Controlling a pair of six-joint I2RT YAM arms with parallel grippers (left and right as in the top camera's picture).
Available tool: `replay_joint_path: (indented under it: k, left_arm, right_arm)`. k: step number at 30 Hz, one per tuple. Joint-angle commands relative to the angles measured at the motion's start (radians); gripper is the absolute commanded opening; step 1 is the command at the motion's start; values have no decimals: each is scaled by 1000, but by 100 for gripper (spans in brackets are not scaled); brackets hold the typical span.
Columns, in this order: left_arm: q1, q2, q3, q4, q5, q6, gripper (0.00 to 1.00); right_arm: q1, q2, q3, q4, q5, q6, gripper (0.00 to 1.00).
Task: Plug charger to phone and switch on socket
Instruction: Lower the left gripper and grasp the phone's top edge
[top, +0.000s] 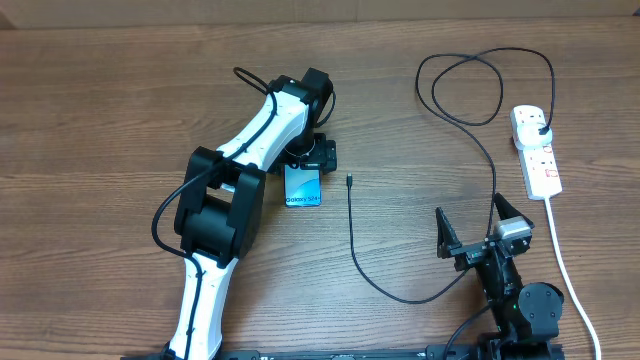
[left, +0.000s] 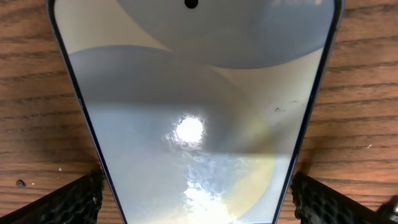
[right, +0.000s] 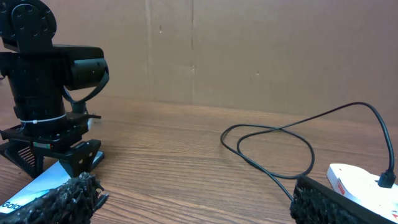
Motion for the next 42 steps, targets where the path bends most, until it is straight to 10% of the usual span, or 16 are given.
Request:
replay_joint_path:
  k: [1,42]
  left_arm:
    - [18,84,-29,-1,45,22,100]
    - [16,84,-61,4,44,-13,83]
  right_arm:
    - [4,-8,-10,4,5,-1,100]
    - [4,-8,-10,4,5,-1,100]
